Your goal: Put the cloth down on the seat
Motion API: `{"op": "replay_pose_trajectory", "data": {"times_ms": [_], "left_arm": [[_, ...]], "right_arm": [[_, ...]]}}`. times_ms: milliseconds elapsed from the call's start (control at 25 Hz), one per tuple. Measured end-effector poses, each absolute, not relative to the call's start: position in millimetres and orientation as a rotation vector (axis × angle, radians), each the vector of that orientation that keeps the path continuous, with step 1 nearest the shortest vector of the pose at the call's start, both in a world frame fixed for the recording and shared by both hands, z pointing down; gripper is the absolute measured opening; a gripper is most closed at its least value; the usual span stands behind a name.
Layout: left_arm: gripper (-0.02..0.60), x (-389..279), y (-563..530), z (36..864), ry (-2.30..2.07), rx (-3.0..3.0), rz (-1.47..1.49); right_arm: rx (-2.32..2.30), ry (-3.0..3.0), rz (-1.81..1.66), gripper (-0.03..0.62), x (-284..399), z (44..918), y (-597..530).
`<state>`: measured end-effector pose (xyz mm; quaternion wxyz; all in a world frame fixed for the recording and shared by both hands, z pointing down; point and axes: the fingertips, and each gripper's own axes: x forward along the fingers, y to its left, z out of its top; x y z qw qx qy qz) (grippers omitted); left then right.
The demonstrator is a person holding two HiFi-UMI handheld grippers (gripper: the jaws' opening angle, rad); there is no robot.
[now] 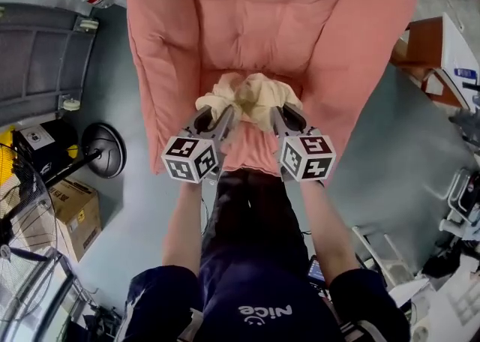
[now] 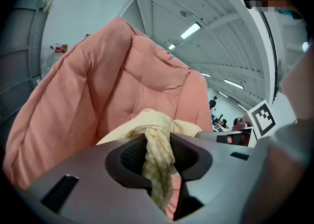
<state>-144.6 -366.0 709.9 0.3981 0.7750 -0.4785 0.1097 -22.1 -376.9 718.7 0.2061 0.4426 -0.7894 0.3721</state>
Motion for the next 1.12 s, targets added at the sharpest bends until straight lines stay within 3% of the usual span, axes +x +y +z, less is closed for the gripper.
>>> {"op": "replay_pose_trajectory", "data": {"times_ms": [560,1120], "left_arm": [[0.137,-126.8,-342.3,836.9,-1.113,1.899,0.474],[0.144,-103.6,-306.0,911.0,-1.04,1.805,0.536]], "right_arm": [[1.175,-2.017,1.191,0.075,-15.7,847.0,-347.2],[1.1,-1.895,1.228,0.075,-9.6,923.7,-315.6]]}}
